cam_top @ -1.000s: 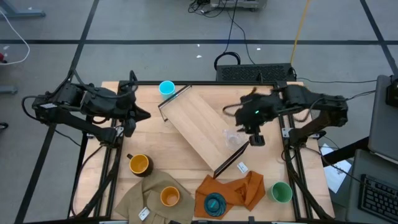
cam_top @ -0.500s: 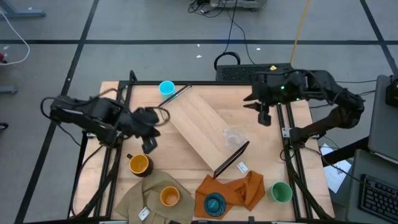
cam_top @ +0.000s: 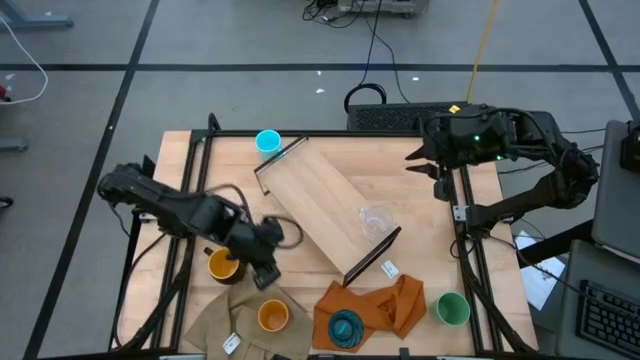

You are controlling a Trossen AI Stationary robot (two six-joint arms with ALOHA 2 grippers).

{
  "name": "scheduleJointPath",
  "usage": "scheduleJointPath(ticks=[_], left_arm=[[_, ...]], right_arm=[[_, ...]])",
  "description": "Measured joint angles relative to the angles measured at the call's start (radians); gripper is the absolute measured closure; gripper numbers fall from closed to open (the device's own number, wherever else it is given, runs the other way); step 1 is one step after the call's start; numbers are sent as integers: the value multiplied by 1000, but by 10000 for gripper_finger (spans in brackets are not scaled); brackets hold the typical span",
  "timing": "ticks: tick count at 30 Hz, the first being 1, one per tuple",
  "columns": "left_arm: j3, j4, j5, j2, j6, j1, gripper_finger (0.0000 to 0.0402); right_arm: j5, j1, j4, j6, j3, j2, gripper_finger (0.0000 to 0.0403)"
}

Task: Stack small to large cups/mugs on shelf
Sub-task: Put the yellow cup on the shelf

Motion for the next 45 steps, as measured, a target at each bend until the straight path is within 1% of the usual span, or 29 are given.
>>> scheduleJointPath(ticks=[4, 8, 15, 20, 25, 30, 35, 40, 45], left_arm=[[0, 80, 2, 64, -46, -48, 254], [-1, 59, 3, 100, -99, -82, 254], [0, 63, -22, 104, -181, -132, 254], [0, 35, -45, 104, -215, -156, 254], [0, -4, -69, 104, -242, -177, 254], [0, -4, -94, 104, -261, -190, 254], [0, -5, -98, 126, -270, -202, 254], [0, 4, -67, 173, -278, -214, 254], [0, 5, -75, 203, -298, -222, 254]], right_arm=[[0, 0, 3, 0, -27, -28, 307], [-1, 0, 3, 3, -82, -63, 307], [-1, 0, 32, 8, -208, -135, 307], [-1, 0, 51, 26, -260, -162, 307], [12, 0, 58, 24, -264, -174, 307], [84, -2, 60, 9, -264, -196, 307], [82, -21, 71, 8, -264, -216, 307], [82, -42, 62, 15, -264, -244, 307], [82, -65, 69, 30, -264, -279, 307]])
